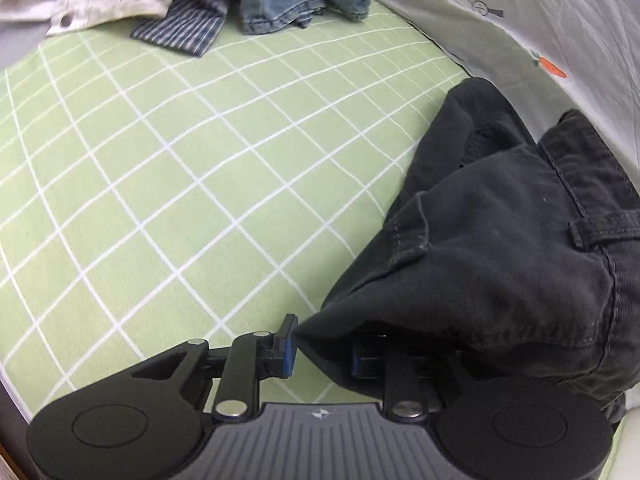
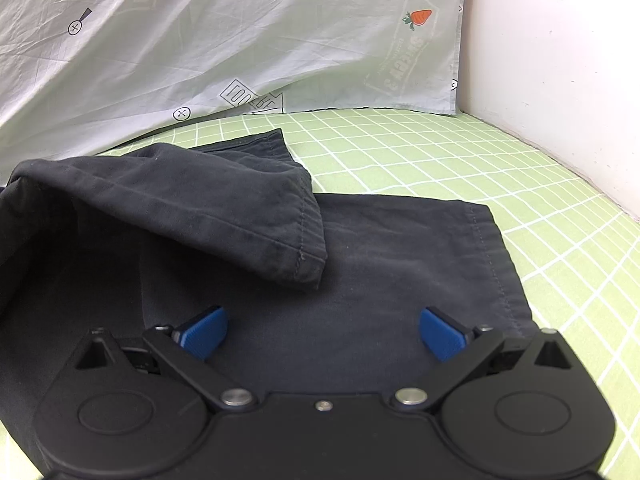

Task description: Fold clothes

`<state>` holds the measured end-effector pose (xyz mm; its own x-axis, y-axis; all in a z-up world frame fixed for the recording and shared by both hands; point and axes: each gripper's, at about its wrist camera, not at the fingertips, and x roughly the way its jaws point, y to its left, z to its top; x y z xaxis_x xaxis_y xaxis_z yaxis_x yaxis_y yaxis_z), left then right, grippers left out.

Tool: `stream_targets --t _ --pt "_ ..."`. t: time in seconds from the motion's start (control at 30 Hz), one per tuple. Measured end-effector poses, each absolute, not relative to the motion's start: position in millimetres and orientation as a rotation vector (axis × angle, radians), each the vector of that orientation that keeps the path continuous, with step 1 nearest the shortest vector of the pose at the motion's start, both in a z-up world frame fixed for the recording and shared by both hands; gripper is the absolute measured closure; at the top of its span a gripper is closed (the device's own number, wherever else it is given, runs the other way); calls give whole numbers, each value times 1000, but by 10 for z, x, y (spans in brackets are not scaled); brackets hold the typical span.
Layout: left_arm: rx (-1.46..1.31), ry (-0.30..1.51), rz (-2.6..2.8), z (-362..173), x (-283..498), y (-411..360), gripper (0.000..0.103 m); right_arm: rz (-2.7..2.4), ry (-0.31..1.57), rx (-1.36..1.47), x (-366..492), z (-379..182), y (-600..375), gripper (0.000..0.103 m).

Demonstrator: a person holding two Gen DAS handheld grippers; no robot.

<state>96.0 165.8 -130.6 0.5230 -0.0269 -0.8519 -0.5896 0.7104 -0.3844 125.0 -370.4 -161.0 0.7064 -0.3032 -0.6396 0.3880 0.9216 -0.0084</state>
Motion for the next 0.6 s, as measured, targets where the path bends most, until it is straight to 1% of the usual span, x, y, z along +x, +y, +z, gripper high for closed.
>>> stream_targets --t 0.07,0.23,0.43,0.5,0.6 --pt "-817 984 376 -1388 837 1776 65 -386 686 130 1254 -1609 -3706 0" --pt "-644 922 284 -974 848 1661 66 -388 687 130 1263 -1606 -3709 0" --pt "-605 854 217 -610 977 1636 64 -385 688 129 1262 -1593 -3717 0" --pt "-551 837 221 -467 1048 1593 61 -385 688 129 1260 -1591 -3716 0" --pt "-554 804 212 -330 1092 1583 55 -385 688 129 1257 -1584 -3715 0"
